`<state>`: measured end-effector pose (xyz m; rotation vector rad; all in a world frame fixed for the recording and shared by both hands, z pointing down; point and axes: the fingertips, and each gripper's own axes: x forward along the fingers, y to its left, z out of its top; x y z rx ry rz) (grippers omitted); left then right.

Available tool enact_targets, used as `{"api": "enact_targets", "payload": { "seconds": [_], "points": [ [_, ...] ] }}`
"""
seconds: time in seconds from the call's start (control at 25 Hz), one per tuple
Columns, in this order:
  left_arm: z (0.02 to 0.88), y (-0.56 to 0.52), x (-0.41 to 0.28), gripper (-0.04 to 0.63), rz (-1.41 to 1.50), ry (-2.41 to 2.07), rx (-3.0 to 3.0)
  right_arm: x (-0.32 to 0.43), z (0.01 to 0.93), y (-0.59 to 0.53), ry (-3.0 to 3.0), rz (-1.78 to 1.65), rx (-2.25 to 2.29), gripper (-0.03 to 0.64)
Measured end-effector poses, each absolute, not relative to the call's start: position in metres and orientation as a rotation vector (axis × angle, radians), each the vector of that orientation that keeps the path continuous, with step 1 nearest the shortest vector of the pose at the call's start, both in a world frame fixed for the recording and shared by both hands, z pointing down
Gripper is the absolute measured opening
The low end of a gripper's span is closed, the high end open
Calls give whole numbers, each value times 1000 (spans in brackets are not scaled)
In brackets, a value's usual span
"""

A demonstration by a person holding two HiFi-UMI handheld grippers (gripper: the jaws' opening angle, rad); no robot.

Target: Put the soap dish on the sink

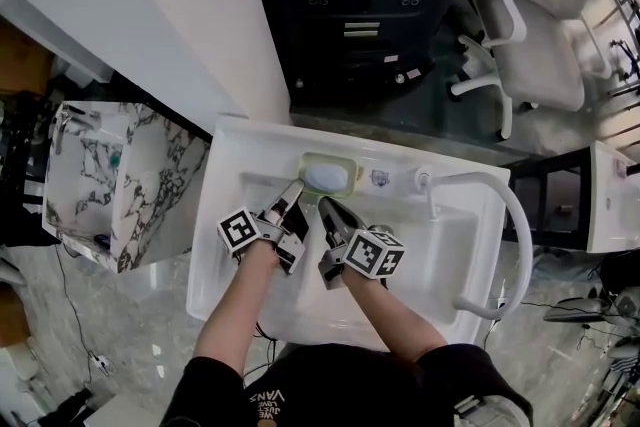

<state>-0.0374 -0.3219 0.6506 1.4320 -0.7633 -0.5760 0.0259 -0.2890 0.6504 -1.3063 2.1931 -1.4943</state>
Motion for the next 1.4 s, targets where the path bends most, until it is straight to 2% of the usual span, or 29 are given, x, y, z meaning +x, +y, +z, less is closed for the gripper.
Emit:
{"api": "enact_targets", "payload": {
  "seconds": [0.84, 1.28, 1.4],
  "points": [
    [646, -307, -57, 146, -616, -815, 1468, 20, 648, -298, 2118, -1522, -1275, 3],
    [600, -284, -57, 144, -583, -831, 1659, 42, 611, -270, 2174, -1412, -1301, 3],
    [585, -274, -55, 118, -561, -824, 1742, 52, 600, -259, 2185, -1365, -1328, 3]
  ]
}}
